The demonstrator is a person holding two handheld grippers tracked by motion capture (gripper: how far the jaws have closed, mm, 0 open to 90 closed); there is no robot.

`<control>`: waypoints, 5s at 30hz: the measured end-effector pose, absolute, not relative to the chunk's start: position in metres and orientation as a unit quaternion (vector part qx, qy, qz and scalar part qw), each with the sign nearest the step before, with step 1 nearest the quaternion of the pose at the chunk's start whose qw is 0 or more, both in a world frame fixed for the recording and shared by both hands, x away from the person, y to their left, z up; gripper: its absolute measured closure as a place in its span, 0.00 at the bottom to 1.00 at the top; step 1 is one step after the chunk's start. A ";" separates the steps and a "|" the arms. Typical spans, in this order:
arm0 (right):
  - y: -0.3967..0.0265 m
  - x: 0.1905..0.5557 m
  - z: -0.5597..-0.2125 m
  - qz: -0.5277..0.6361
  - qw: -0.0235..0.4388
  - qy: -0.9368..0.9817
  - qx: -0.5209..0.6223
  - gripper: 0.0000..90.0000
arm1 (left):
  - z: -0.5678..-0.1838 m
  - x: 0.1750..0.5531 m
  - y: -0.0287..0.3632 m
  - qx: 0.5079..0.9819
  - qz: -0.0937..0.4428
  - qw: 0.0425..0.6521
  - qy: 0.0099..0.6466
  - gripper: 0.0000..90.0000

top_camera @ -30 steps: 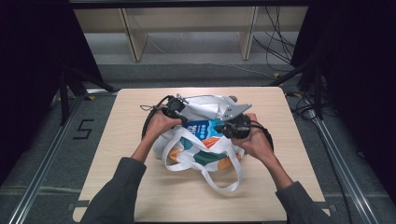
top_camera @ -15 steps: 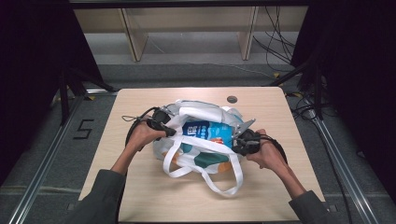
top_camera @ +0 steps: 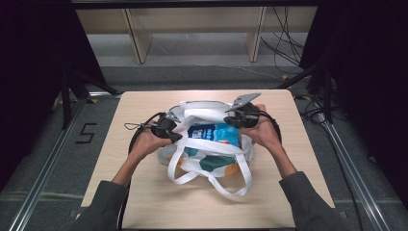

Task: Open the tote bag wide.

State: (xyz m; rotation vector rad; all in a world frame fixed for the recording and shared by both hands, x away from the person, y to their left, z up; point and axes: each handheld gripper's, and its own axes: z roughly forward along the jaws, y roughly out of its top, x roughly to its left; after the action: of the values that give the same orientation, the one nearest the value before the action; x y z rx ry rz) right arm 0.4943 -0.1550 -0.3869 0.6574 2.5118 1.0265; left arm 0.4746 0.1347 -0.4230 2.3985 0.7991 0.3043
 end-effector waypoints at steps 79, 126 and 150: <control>-0.210 0.446 -0.414 0.373 0.206 0.859 0.284 1.00 | -0.431 0.461 0.152 0.918 0.062 0.283 0.269 0.98; -0.165 0.416 -0.434 0.334 0.111 0.913 0.207 1.00 | -0.425 0.528 0.118 0.831 0.157 0.355 0.400 0.91; -0.204 0.409 -0.406 0.420 0.168 0.858 0.245 0.96 | -0.396 0.451 0.161 0.813 0.121 0.443 0.359 0.86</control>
State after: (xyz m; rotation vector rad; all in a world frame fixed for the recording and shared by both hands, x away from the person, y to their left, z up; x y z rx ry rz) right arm 0.4088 -0.2038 -0.4056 0.6968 2.4396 1.1935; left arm 0.4511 0.1610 -0.3964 2.0165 0.8898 0.3005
